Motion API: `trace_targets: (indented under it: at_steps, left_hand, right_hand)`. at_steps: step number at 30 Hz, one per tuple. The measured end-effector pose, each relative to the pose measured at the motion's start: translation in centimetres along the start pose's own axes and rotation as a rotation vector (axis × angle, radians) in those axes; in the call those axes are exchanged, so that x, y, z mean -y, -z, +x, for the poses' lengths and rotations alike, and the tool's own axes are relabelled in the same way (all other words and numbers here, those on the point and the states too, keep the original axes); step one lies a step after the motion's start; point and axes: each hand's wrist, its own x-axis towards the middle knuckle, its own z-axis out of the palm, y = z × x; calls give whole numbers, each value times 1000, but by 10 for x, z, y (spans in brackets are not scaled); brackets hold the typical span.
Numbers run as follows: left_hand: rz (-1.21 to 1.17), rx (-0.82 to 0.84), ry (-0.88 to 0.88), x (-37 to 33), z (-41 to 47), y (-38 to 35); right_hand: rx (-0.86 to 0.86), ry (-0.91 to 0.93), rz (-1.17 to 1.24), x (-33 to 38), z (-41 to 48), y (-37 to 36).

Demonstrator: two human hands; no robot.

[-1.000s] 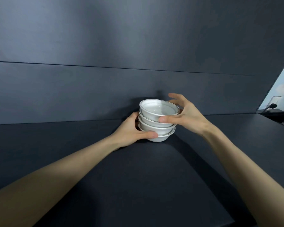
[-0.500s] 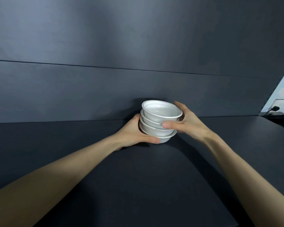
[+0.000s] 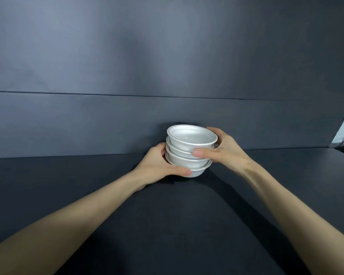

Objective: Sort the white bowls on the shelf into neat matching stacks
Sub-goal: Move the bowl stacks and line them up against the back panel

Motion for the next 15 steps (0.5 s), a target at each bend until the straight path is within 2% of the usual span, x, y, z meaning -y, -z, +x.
trace_targets:
  at_steps: [6,15]
  left_hand:
    - [15,-196,7,-15,-50,37]
    - [66,-531,49,-34,-159,77]
  right_hand:
    - [148,96,48,31,10,-38]
    - [488,251,154,76,0,-118]
